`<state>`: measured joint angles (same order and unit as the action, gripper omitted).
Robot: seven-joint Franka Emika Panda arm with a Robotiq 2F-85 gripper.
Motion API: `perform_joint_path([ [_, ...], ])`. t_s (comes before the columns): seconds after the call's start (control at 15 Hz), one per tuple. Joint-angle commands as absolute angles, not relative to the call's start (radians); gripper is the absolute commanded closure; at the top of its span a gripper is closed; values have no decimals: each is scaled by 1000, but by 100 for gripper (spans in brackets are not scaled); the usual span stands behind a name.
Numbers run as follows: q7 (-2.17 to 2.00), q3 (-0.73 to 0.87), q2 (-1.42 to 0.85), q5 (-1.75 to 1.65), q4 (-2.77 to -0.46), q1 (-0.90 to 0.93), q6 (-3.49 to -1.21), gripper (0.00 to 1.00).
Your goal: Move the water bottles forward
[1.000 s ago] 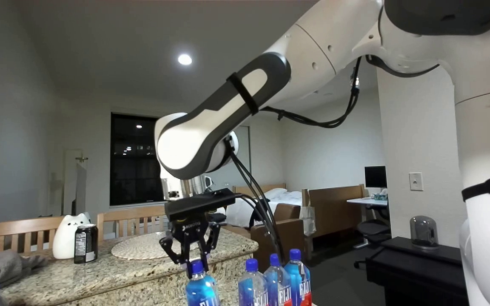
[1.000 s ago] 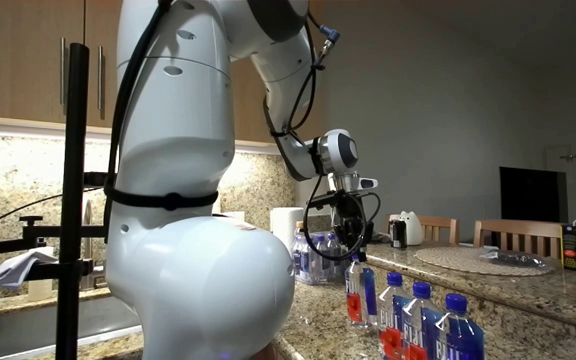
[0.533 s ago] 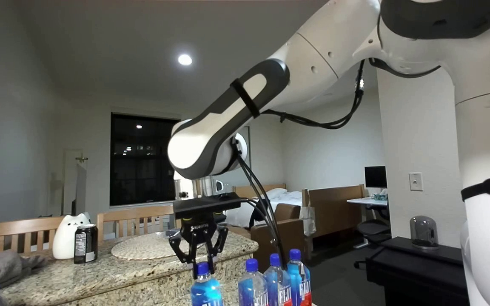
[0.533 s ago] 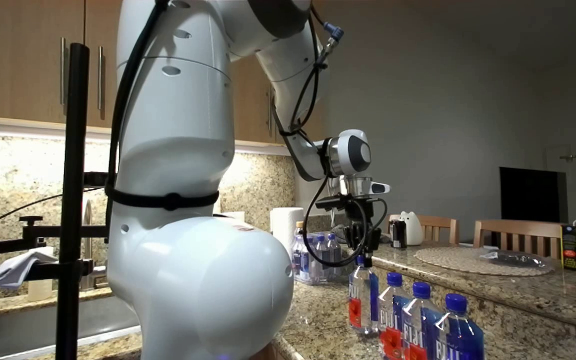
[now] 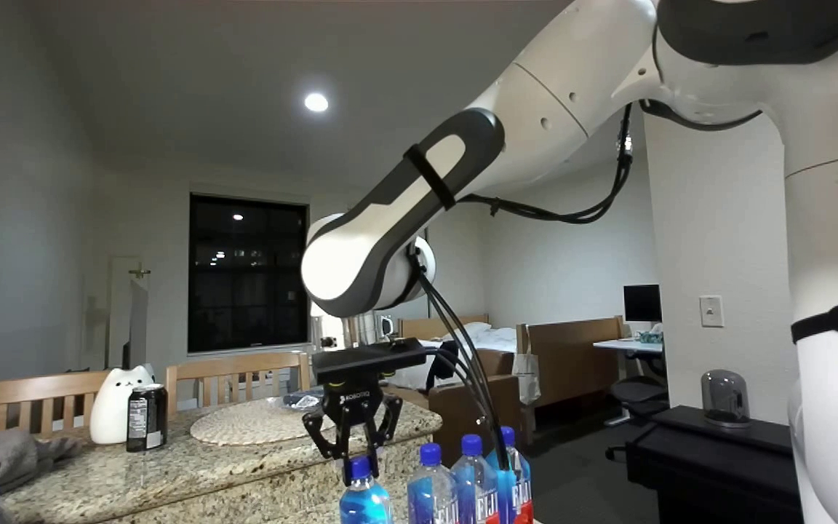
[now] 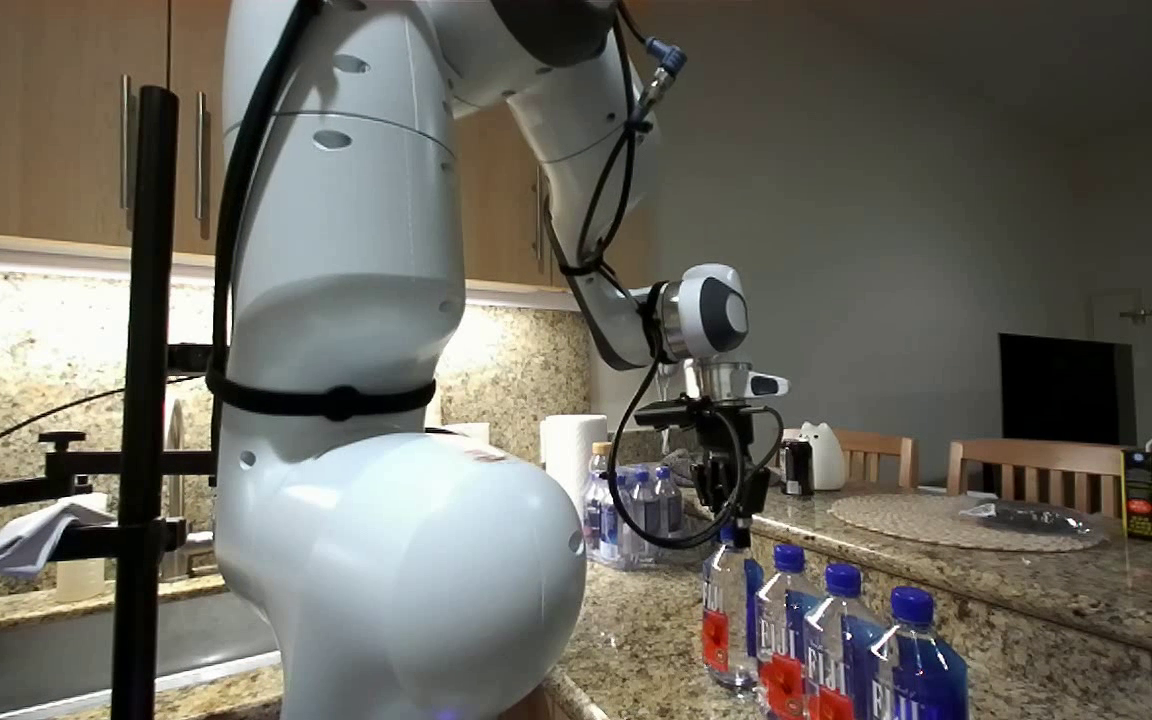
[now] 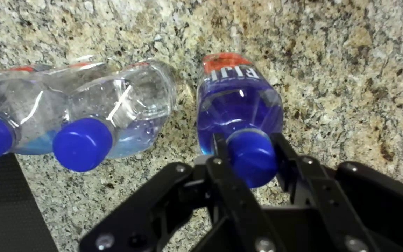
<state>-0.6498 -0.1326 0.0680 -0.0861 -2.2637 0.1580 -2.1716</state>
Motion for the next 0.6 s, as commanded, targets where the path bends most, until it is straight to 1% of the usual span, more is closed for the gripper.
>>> perform_joint_path([
  [0.0, -564, -136, 135, -77, -2330, 143, -2211, 86],
  [0.53, -482, -115, 209, -69, -2393, 114, -2236, 86],
])
